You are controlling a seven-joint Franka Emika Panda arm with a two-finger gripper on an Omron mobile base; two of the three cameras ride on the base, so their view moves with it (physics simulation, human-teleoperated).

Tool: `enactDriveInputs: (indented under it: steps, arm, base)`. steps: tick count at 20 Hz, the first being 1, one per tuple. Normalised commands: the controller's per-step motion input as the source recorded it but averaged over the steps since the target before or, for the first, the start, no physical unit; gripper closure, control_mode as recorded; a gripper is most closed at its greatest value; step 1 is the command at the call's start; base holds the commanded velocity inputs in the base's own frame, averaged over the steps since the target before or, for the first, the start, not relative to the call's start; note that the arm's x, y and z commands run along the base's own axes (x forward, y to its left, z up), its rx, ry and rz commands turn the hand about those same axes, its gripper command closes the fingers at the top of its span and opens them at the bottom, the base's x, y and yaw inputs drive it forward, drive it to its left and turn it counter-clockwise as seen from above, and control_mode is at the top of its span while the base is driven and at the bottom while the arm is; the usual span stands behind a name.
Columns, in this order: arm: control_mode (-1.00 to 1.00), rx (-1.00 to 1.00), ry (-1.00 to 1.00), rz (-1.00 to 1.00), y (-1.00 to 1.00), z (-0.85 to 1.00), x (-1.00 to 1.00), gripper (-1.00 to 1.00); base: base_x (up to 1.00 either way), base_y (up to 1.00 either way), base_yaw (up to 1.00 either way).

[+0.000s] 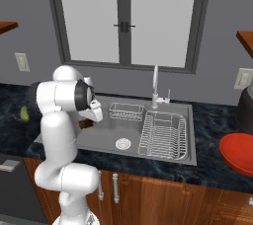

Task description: Remove the cucumber and sweet potato from the sink. Then move the bowl and cup from the counter to the sink for washing.

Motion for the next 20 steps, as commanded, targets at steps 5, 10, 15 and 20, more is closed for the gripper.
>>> enactDriveInputs:
  steps: [5, 10, 15, 20]
  arm:
    - [-1.00, 0.00, -0.01, 0.03, 0.29, 0.23, -0.23, 1.00]
    - [-1.00, 0.01, -0.02, 0.02, 0.28, 0.25, -0.23, 1.00]
    - [-1.00, 0.04, -0.04, 0.02, 0.24, 0.29, -0.24, 1.00]
    - [-1.00, 0.07, -0.02, 0.05, 0.22, 0.23, -0.22, 1.00]
  base:
    - [0.00, 0.00, 0.00]
    - [0.00, 0.00, 0.00]
    - [0.00, 0.00, 0.00]
    - [0.00, 0.00, 0.00]
